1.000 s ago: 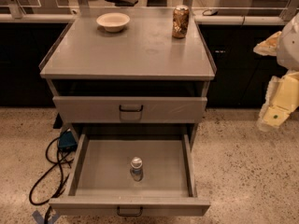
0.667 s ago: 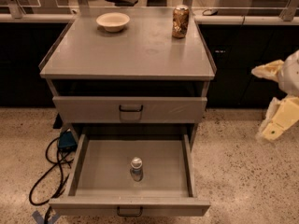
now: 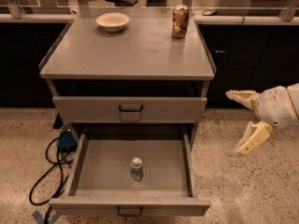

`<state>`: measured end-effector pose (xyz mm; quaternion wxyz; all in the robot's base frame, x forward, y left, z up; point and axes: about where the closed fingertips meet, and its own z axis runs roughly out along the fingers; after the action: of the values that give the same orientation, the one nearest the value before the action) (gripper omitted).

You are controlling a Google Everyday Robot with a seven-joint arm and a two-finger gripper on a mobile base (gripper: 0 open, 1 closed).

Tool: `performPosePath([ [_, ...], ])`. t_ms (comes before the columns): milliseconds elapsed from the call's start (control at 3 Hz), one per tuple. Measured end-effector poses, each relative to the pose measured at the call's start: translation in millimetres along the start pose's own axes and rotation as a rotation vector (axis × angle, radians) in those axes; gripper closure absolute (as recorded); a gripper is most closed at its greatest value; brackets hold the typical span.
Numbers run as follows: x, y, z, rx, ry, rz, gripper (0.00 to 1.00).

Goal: Pick redbull can from middle drawer and place on counter

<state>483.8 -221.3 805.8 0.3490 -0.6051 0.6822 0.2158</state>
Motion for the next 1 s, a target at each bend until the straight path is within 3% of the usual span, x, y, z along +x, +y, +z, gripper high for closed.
performPosePath([
  [333, 7, 3, 45, -0.077, -0.040, -0.032, 0.00],
  [667, 7, 3, 45, -0.077, -0.040, -0.032, 0.00],
  [1000, 28, 3, 65, -0.089, -0.162, -0.021, 0.00],
])
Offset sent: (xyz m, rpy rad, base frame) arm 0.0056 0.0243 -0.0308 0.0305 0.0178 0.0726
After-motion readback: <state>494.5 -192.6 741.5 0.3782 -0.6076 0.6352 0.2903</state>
